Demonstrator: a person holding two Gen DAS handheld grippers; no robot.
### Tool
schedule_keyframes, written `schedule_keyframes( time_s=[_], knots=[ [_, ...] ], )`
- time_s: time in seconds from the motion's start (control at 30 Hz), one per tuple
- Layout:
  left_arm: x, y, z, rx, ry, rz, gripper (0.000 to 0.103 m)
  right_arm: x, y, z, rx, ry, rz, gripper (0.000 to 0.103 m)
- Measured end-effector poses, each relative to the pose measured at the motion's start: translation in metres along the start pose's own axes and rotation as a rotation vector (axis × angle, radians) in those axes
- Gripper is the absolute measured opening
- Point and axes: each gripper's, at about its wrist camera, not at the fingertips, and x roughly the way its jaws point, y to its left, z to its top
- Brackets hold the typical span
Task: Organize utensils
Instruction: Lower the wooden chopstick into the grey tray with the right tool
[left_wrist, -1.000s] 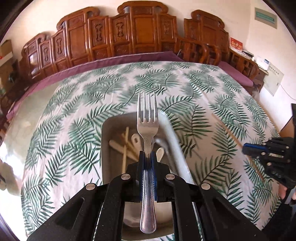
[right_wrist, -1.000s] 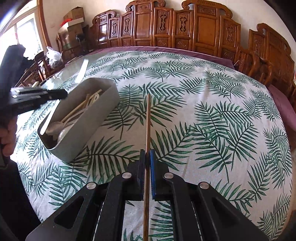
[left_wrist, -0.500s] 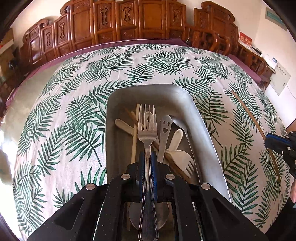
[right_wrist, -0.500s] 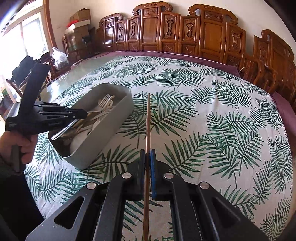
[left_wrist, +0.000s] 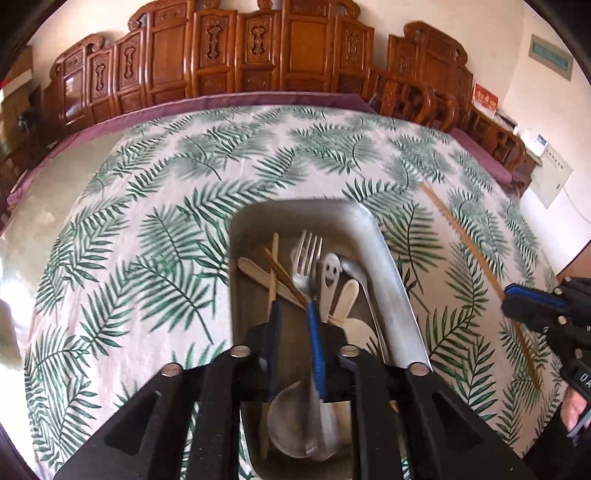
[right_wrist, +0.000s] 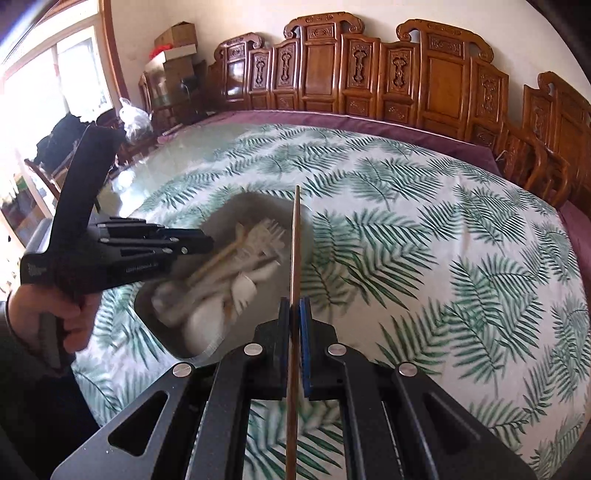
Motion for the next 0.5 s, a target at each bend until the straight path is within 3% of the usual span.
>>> schedule_keyframes(
  time_s=[0.5],
  knots=[
    [-0.023,0.045,0.01,-0.068,-0.064,0.055,0.04,0.045,0.032,0.027,0.053,0.002,0.068,0.006]
  ],
)
